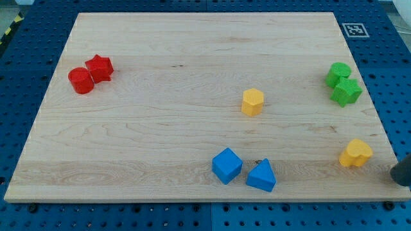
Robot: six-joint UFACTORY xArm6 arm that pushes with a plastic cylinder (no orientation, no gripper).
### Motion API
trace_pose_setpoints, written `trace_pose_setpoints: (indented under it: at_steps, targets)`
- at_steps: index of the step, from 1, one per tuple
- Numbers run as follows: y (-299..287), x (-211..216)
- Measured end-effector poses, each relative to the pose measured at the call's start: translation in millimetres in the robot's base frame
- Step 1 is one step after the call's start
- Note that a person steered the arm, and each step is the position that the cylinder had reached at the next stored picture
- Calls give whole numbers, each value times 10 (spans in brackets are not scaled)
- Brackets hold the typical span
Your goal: Push the yellow heart towards top
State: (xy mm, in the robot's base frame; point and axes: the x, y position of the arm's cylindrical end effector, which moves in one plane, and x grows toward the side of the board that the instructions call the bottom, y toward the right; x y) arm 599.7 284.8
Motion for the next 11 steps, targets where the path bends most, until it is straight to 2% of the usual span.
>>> trace_pose_setpoints:
  at_steps: [1, 8, 11]
  targets:
    - [-271, -80]
    - [-410, -228]
    - [-693, -217]
